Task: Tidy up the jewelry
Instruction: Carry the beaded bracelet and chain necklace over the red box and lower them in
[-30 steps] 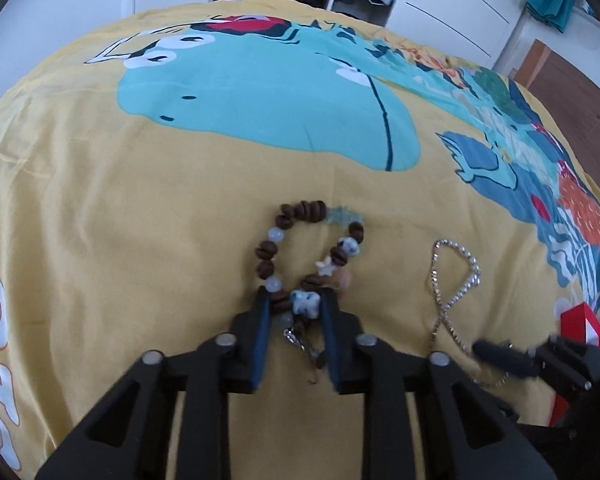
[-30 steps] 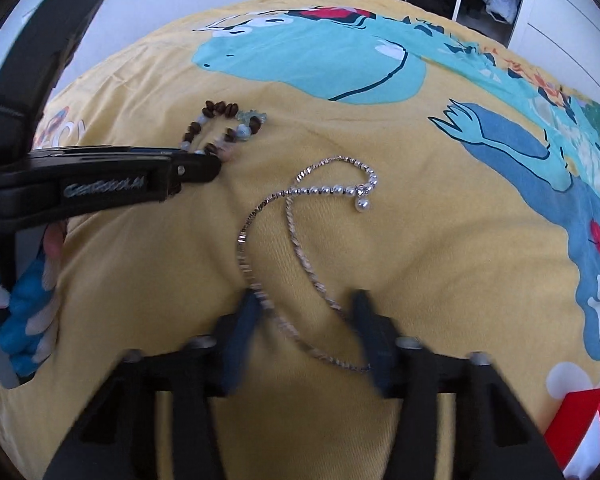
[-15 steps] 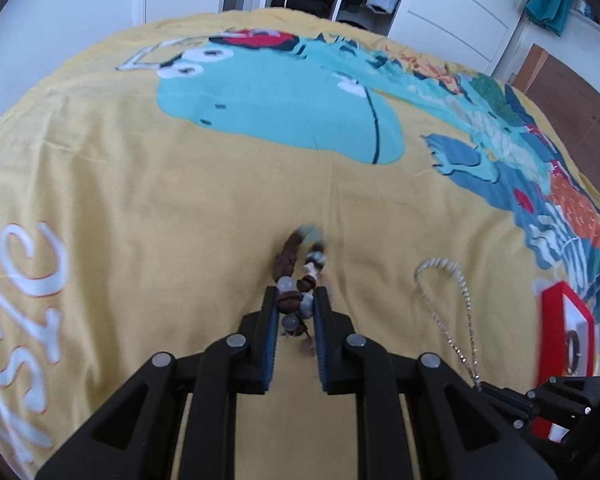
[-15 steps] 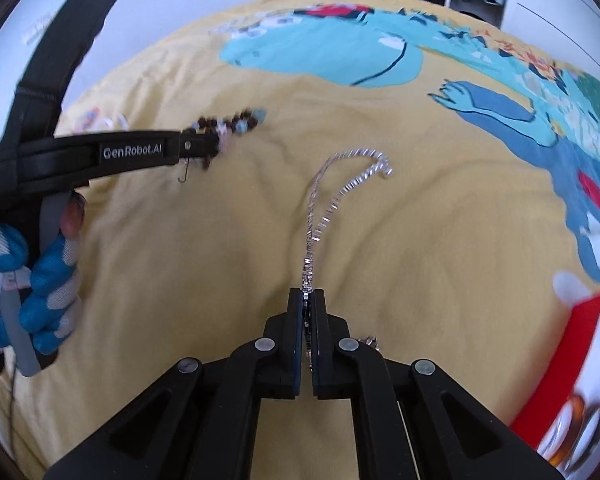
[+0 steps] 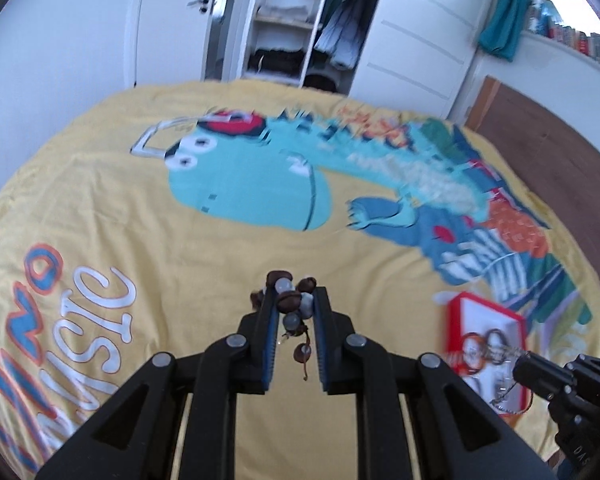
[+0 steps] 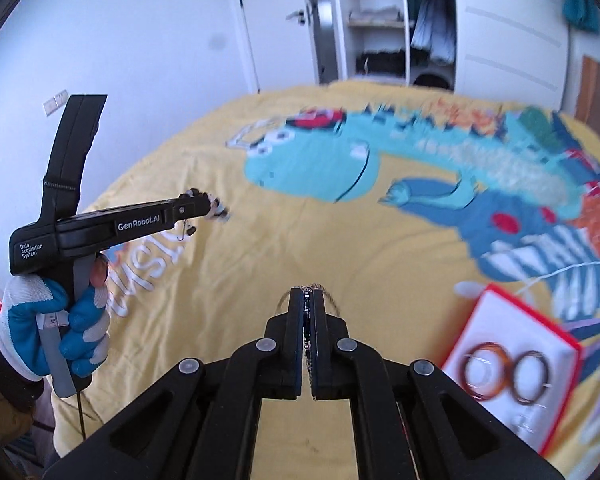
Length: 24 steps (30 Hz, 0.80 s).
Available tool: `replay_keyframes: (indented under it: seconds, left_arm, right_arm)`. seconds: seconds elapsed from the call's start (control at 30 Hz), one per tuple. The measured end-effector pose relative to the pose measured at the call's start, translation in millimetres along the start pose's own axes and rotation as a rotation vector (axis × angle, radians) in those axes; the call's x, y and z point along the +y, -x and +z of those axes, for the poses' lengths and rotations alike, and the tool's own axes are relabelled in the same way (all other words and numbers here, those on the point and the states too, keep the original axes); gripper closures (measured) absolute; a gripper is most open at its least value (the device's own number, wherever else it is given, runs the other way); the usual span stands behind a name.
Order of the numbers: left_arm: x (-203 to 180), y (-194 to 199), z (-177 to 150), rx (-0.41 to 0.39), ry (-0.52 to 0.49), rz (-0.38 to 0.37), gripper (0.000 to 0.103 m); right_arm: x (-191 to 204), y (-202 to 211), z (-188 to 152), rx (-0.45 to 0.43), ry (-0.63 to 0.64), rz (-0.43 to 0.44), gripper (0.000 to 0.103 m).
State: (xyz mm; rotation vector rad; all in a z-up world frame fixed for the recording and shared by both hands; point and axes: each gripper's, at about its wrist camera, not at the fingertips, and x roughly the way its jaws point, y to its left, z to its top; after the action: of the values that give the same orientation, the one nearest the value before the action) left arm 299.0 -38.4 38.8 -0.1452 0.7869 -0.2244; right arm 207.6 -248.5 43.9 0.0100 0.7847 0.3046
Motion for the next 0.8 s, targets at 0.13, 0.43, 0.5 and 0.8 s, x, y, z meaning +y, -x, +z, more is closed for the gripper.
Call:
replay_keyframes:
  seconds: [0.13, 0.43, 0.5, 0.8]
  left_arm:
    - [-29.5, 36.2, 3.9, -0.039, -0.034, -0.041, 0.088]
    - [-121.0, 55.8, -8.4, -0.042, -0.147, -0.158, 0.088]
    - [-141.9, 48.3, -16.8, -0.026, -0.173, -0.184, 0.088]
    - [-234.4, -28.7, -74.3, 0.128, -0.267, -0.293, 0.088]
  right_arm:
    - [-7.8, 46.4, -0.6, -0.054, -0.001, -0.045, 0.101]
    - [-55.8, 110.6, -19.4, -0.105, -0.039, -0.161, 0.101]
    - [-73.7, 112.6, -27.5, -0.101, -0.062, -0.184, 0.101]
    - [-160.7, 77.0, -65.3, -0.038, -0.158, -0.258, 0.101]
